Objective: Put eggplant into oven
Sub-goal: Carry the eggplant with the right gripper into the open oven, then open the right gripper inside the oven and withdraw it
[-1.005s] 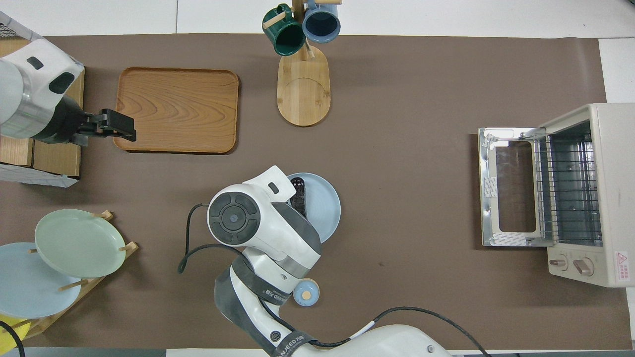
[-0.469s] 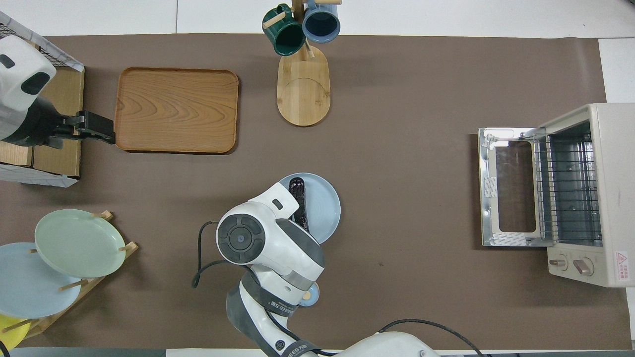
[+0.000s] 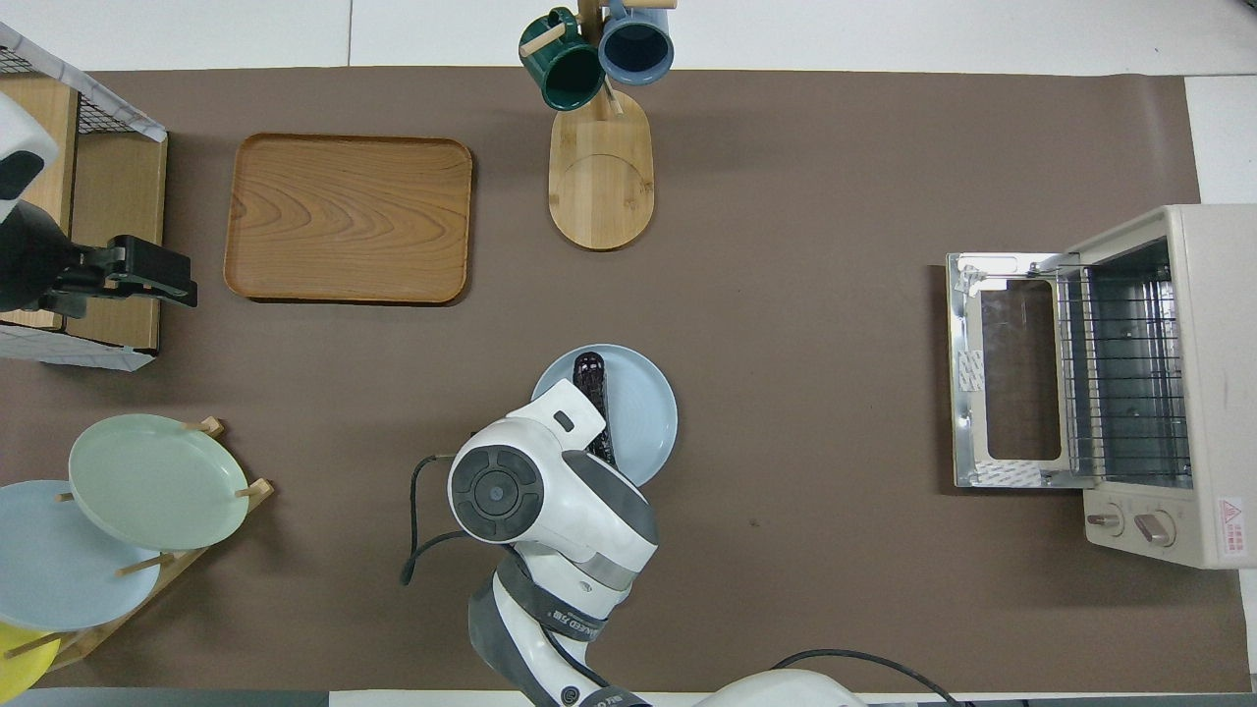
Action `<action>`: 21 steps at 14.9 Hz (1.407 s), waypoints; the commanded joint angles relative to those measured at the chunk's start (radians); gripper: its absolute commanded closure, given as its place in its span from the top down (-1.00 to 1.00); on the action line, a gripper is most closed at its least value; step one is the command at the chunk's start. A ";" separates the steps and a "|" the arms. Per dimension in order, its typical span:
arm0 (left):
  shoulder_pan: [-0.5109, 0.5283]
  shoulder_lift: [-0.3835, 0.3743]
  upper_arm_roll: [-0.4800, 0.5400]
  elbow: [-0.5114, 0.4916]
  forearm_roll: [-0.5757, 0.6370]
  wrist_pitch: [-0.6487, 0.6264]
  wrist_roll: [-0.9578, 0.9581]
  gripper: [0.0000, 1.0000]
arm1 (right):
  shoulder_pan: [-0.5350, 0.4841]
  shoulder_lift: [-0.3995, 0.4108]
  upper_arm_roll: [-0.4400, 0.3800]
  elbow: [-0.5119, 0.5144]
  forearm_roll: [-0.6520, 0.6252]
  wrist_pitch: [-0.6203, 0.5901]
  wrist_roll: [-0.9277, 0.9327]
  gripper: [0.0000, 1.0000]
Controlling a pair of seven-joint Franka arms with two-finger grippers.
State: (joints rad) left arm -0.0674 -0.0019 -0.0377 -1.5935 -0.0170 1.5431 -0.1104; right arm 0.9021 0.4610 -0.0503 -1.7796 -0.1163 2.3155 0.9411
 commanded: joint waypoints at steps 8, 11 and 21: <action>0.003 -0.026 0.007 -0.039 0.020 0.035 0.028 1.00 | -0.267 -0.200 -0.013 0.031 -0.131 -0.377 -0.382 -1.00; -0.003 -0.023 0.006 -0.033 0.022 0.026 0.028 1.00 | -0.405 -0.341 -0.013 -0.107 -0.131 -0.430 -0.523 -1.00; -0.026 -0.023 -0.002 -0.020 0.019 -0.006 0.032 1.00 | -0.883 -0.478 -0.011 -0.398 -0.117 -0.256 -1.019 -1.00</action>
State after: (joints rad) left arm -0.0775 -0.0028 -0.0460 -1.6030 -0.0168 1.5516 -0.0915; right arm 0.0634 0.0441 -0.0806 -2.0630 -0.2294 1.9634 -0.0343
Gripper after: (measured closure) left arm 0.000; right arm 0.974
